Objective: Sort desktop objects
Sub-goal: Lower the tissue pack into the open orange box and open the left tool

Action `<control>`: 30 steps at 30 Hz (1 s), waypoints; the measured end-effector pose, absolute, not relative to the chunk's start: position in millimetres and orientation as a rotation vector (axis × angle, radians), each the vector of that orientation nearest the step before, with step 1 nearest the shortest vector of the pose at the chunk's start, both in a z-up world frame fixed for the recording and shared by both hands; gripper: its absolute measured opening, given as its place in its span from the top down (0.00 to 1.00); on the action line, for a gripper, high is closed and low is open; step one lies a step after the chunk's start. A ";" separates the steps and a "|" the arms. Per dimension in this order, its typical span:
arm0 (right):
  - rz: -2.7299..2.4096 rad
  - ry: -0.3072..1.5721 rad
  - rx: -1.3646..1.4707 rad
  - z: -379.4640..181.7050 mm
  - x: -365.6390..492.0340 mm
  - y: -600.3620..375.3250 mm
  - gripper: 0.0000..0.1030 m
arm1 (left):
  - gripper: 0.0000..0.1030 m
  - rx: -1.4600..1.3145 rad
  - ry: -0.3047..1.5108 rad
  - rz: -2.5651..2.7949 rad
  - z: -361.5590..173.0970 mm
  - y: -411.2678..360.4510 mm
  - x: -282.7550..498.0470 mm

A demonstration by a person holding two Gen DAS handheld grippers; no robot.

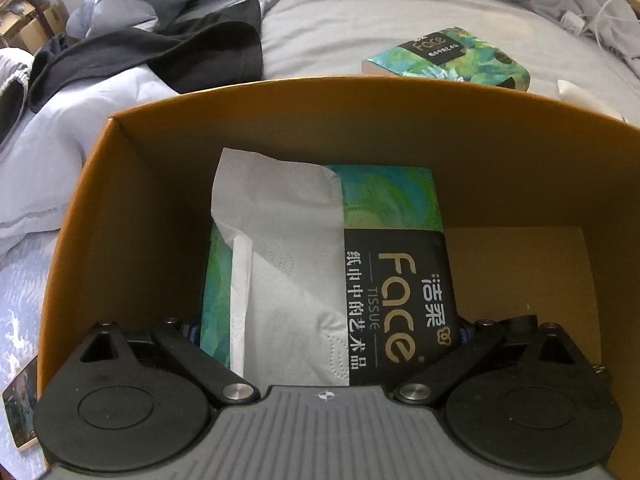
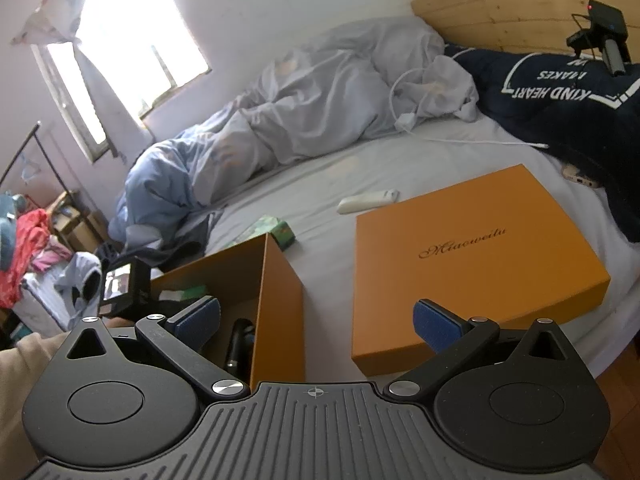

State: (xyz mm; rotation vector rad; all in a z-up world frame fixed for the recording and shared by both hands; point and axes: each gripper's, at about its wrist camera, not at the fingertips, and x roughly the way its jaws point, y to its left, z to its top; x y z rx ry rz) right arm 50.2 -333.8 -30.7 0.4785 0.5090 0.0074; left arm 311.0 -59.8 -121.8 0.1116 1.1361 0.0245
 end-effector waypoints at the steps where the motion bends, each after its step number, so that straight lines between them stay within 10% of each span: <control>1: 0.008 0.506 0.479 -30.2 49.7 -333.8 0.00 | 0.01 0.105 1.135 0.021 -120.0 -59.2 310.3; 30: 0.044 0.462 0.467 -14.0 32.4 -323.6 0.00 | 0.00 0.003 0.968 0.009 -39.5 -36.2 292.7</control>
